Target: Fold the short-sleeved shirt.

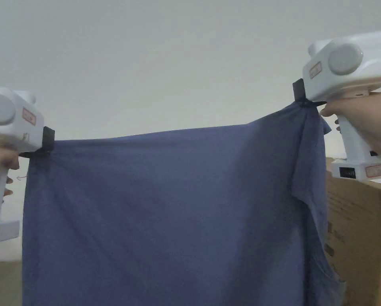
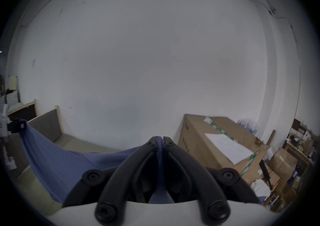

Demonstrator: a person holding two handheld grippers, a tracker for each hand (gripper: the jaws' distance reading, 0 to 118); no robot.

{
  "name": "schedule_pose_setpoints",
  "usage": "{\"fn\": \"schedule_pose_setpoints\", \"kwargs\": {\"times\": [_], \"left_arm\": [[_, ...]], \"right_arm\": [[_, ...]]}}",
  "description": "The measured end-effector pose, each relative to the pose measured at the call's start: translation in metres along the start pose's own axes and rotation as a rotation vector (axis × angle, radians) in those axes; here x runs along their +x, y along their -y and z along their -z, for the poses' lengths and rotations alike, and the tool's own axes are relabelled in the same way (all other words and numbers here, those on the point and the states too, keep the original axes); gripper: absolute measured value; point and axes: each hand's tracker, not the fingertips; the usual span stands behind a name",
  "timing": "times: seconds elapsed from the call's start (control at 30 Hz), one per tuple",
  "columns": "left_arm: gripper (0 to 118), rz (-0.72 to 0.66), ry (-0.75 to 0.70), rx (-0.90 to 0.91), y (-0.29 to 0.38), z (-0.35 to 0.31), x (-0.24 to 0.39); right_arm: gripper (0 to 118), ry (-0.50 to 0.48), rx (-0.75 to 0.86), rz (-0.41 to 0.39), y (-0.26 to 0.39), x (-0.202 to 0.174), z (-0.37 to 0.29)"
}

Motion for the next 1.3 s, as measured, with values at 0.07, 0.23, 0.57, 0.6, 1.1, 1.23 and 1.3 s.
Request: {"fn": "schedule_pose_setpoints", "kwargs": {"times": [0.07,0.23,0.57,0.6,1.1,1.23,1.3], "left_arm": [[3,-0.026,0.012,0.042,-0.006,0.015,0.001],[3,-0.073,-0.009,0.118,0.006,0.040,-0.001],[3,-0.041,0.143,-0.015,0.177,0.051,0.008],[3,-0.026,0.166,-0.068,0.202,0.048,0.008],[3,0.007,0.194,-0.576,0.529,-0.116,-0.039],[3,0.001,0.190,-0.596,0.541,-0.152,-0.053],[3,0.001,0.203,-0.612,0.545,-0.163,-0.056]], "right_arm": [[4,0.039,0.061,-0.063,-0.002,-0.012,0.015],[4,0.070,0.099,-0.105,0.022,-0.021,0.047],[4,-0.040,-0.085,-0.044,0.248,-0.028,0.040],[4,-0.072,-0.138,0.009,0.278,-0.026,0.032],[4,-0.314,-0.704,-0.029,0.598,0.003,-0.219],[4,-0.323,-0.738,0.047,0.596,0.017,-0.261],[4,-0.334,-0.779,0.077,0.602,0.022,-0.266]]}}
